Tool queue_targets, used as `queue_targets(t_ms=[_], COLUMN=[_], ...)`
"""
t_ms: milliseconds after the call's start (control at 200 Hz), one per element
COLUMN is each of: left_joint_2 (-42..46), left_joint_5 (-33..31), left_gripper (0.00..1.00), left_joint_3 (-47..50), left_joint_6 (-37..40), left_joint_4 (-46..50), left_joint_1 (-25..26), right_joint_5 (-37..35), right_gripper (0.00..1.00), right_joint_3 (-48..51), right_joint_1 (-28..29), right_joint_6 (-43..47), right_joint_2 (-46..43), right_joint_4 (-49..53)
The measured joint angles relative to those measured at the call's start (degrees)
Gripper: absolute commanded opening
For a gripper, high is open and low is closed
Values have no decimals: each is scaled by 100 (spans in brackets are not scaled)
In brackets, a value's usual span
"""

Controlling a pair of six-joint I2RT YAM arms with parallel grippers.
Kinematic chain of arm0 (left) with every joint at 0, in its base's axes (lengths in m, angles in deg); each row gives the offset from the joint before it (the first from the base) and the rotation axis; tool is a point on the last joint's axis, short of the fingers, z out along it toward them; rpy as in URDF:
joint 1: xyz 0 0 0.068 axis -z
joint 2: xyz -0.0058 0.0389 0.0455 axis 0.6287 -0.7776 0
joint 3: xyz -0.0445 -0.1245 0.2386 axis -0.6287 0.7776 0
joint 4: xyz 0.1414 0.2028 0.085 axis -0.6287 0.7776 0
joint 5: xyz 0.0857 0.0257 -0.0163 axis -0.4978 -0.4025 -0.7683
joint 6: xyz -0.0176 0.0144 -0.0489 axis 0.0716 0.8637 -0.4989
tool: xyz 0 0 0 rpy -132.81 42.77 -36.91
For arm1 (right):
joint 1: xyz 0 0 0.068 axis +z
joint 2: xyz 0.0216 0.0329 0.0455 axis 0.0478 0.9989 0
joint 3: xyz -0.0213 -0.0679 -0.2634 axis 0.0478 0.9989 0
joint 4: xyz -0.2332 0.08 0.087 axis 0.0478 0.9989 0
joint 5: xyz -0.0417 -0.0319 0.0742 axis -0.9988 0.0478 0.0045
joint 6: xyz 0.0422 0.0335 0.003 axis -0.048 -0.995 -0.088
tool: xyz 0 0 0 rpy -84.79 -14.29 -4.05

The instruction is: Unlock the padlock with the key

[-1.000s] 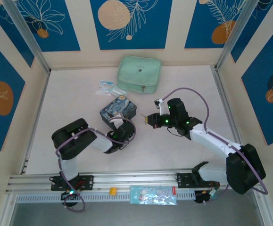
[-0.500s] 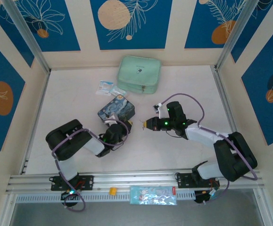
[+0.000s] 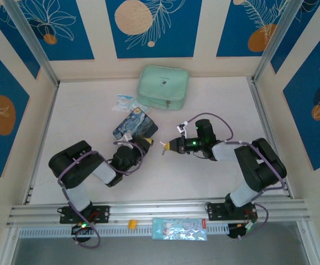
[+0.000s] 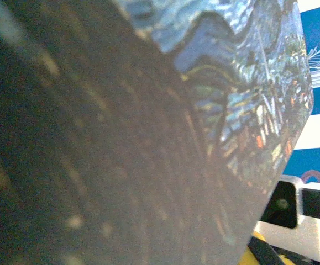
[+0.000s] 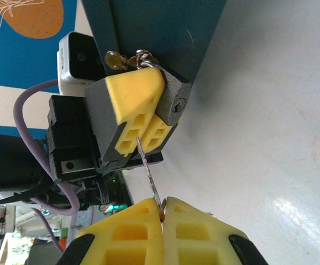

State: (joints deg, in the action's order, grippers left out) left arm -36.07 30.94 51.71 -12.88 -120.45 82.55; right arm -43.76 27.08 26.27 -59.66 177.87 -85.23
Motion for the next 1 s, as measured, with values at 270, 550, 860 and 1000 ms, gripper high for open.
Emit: queue_targets(t_ms=[270, 550, 860, 1000], left_joint_2=[208, 214, 214, 212], left_joint_5=[337, 490, 509, 511], left_gripper=[0, 0, 0, 0], left_joint_3=[44, 44, 44, 44], left_joint_6=[-275, -356, -380, -380], left_joint_4=[-140, -184, -243, -245], left_joint_1=[-81, -101, -122, -122], right_joint_5=[358, 428, 452, 461], right_gripper=[0, 0, 0, 0], right_joint_3=[-199, -286, -417, -428], right_joint_1=[87, 212, 208, 208], right_joint_6=[-223, -365, -474, -472], right_joint_2=[476, 846, 1032, 1036], right_joint_4=[-457, -774, -1036, -1045])
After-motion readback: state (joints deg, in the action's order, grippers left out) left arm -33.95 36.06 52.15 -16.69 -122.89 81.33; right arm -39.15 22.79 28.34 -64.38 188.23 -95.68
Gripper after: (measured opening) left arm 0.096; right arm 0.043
